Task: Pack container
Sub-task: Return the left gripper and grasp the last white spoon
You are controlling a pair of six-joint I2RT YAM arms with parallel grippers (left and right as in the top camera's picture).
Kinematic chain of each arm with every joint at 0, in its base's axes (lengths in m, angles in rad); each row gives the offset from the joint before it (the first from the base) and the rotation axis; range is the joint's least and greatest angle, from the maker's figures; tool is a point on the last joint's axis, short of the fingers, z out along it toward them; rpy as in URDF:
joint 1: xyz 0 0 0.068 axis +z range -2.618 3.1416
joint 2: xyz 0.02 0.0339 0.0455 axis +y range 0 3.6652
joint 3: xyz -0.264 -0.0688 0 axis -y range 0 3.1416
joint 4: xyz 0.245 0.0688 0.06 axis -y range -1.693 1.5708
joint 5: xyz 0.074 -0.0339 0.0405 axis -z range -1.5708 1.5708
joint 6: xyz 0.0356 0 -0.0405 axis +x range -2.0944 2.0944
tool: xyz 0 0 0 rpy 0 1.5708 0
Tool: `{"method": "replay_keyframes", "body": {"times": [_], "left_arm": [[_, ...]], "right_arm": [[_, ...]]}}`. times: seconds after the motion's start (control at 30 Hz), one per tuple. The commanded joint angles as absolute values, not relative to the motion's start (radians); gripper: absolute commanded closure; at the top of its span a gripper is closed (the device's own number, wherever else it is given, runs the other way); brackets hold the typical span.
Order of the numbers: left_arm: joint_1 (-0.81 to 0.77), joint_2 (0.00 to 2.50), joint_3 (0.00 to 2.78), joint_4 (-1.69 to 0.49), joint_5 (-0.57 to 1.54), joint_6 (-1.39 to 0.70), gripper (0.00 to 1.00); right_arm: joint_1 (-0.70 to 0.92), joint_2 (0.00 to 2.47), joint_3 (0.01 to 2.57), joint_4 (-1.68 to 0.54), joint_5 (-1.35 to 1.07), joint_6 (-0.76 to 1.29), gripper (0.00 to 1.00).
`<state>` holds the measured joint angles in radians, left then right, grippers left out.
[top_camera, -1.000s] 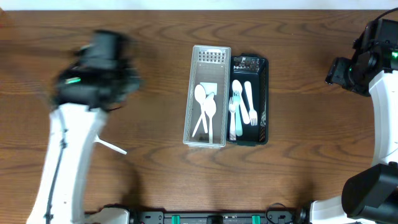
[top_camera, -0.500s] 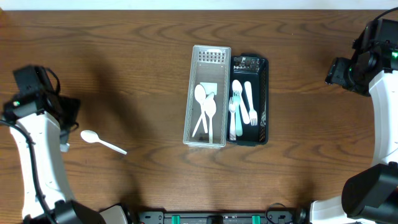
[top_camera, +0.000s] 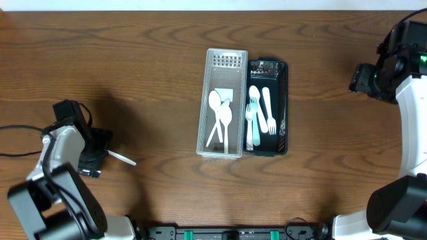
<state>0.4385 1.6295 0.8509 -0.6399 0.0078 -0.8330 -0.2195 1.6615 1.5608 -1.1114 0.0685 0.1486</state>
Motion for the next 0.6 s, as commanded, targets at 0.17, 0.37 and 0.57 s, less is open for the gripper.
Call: {"method": "replay_keyframes", "body": {"times": [0.17,0.37,0.57], "left_arm": [[0.442,1.731,0.85,-0.564,0.102,-0.737,0.09],[0.442,1.785,0.85,-0.567,0.106,-0.737,0.09],[0.442,1.788,0.85,-0.612,0.106,-0.737,0.34]], "right_arm": [[-0.229,1.666,1.557,-1.124,0.079,0.132,0.29],[-0.229,1.666,1.557,-1.129,0.079,0.133,0.29],[-0.229,1.666,1.557,-1.131,0.079,0.133,0.29]]}}
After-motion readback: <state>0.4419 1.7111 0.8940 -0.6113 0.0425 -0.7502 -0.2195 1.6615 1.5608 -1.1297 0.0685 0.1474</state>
